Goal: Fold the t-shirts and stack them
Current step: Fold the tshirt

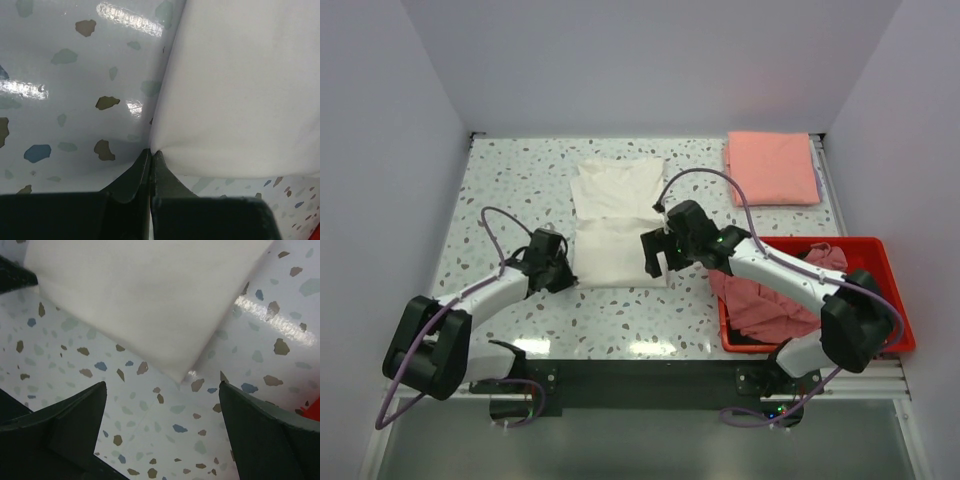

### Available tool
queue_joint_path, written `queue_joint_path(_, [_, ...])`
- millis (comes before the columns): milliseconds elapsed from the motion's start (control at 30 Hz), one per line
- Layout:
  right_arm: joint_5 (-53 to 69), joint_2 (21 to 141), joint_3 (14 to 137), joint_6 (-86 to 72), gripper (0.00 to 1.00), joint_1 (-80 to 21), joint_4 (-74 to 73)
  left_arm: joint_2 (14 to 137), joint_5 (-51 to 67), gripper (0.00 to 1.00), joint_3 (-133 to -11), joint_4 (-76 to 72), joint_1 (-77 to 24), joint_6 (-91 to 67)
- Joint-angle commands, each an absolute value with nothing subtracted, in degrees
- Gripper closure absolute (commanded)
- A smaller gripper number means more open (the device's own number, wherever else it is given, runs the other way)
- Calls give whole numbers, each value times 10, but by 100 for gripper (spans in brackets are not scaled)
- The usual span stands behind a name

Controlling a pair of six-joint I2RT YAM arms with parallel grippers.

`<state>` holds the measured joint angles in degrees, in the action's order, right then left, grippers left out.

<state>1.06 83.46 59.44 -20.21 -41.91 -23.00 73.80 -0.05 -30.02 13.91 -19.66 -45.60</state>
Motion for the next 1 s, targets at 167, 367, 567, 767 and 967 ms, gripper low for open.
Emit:
queue_joint_path(167, [33,833,530,-127,8,-453,-249,712,-18,100,-296,195,-195,-465])
queue_joint_path(367, [33,867,519,-143,33,-453,-210,705,-23,100,-298,203,-195,-467])
queue_joint_path(567, [54,911,526,-126,45,-453,-197,704,-21,100,-296,203,-195,-467])
queue_joint_path(767, [69,937,517,-130,54,-453,-171,704,-25,100,-295,209,-195,-471])
queue_joint_path(967, [68,961,520,-139,73,-453,-159,700,-25,100,-295,214,-195,-473])
